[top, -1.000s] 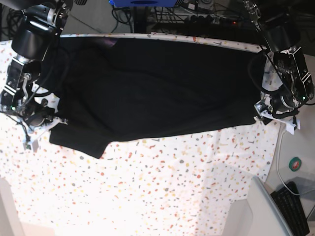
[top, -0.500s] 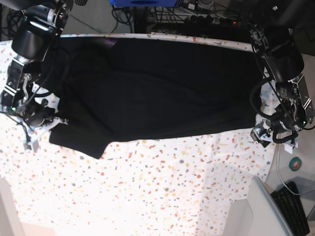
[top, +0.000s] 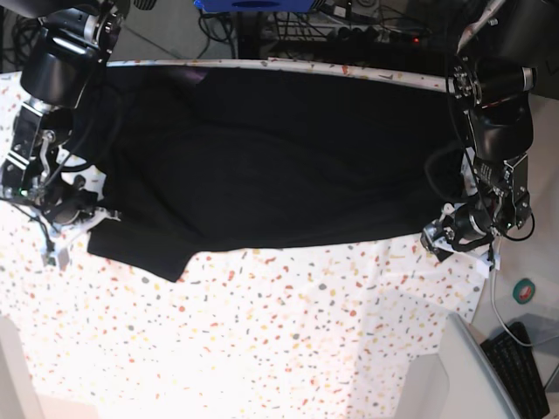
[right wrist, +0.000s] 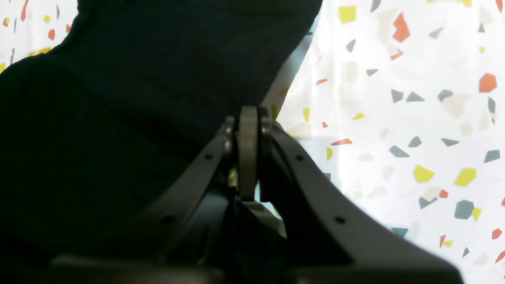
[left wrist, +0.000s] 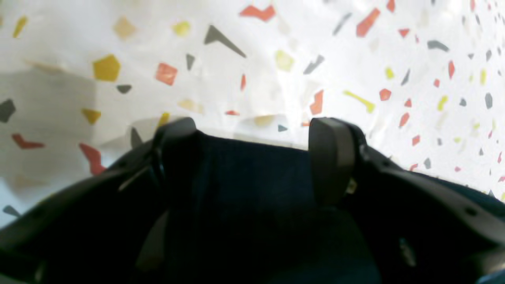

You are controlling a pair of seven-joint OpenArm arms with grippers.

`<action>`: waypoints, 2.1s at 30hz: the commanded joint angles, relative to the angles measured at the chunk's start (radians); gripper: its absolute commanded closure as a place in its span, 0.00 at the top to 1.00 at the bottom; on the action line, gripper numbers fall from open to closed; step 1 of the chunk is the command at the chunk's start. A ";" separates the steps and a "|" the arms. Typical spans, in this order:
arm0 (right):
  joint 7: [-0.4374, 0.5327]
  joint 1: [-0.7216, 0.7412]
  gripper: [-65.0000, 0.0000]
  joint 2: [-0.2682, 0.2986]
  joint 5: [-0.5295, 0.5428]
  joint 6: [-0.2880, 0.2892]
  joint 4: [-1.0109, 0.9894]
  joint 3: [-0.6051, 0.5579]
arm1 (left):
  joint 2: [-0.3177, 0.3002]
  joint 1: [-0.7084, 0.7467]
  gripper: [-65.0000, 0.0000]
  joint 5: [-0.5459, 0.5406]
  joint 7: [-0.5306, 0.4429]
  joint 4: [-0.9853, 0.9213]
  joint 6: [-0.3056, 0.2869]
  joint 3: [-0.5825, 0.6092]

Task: Layout the t-shirt on the table in an organized manner, then fold the t-shirt properly
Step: 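Adjust the left gripper's grip along the shirt's side edge, then lift the shirt's hem side with both grippers and fold it toward the collar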

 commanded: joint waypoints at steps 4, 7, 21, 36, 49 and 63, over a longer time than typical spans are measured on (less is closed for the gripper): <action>0.015 0.020 0.00 0.012 0.010 0.007 0.019 0.000 | -0.011 -0.012 0.66 0.017 0.020 0.004 0.016 -0.001; 0.015 0.020 0.00 0.012 0.009 0.007 0.019 0.000 | -0.022 -0.018 0.66 0.014 0.023 0.007 0.016 -0.002; 0.018 0.021 0.00 0.009 0.009 0.007 0.017 0.000 | -0.034 0.021 0.66 0.020 0.089 0.111 0.016 -0.084; 0.019 0.024 0.00 0.006 0.010 0.007 0.017 0.000 | -0.018 0.018 0.65 0.018 0.074 0.087 0.016 0.008; 0.021 0.018 0.00 0.011 0.010 0.007 0.012 0.000 | -0.019 0.018 0.00 0.014 -0.057 0.010 0.016 0.048; 0.076 0.069 0.00 0.107 0.012 0.009 0.002 -0.147 | -0.019 -0.091 0.00 0.011 0.074 0.242 0.016 0.047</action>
